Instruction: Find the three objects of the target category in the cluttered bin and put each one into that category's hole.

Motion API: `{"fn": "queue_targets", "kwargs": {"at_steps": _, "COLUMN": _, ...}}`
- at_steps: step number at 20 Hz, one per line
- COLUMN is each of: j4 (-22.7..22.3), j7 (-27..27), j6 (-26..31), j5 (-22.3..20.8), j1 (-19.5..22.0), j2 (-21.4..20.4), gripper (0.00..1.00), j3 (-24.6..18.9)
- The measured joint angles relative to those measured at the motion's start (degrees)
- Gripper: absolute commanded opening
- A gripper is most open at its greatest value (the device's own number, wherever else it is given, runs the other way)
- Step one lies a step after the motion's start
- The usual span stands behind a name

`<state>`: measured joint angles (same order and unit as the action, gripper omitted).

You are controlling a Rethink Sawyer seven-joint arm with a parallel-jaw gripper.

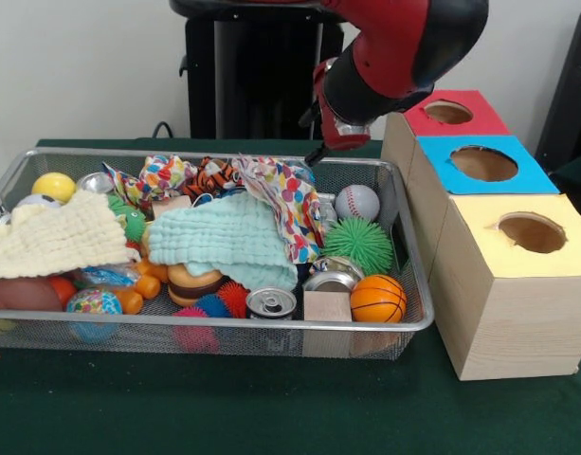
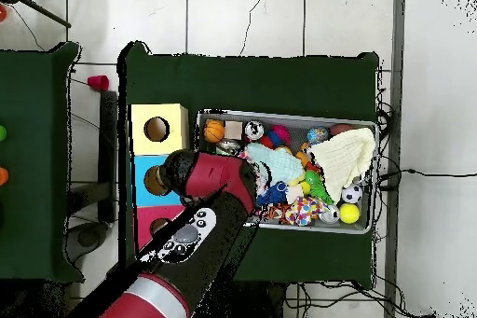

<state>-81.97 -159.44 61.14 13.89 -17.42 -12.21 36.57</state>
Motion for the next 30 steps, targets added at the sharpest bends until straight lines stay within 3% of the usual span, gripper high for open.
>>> {"fn": "queue_targets", "kwargs": {"at_steps": 11, "j4": 0.0, "j7": 0.0, "j6": -0.4, "j5": 0.0, "j1": 0.4, "j2": 0.6, "gripper": 1.00, "j3": -0.1}}
{"fn": "queue_targets", "kwargs": {"at_steps": 21, "j4": 0.1, "j7": 0.0, "j6": -6.8, "j5": 0.0, "j1": 1.0, "j2": 5.1, "gripper": 1.00, "j3": -0.4}}
{"fn": "queue_targets", "kwargs": {"at_steps": 30, "j4": 0.3, "j7": 0.0, "j6": -7.9, "j5": 0.2, "j1": 1.1, "j2": 6.3, "gripper": 1.00, "j3": -0.4}}
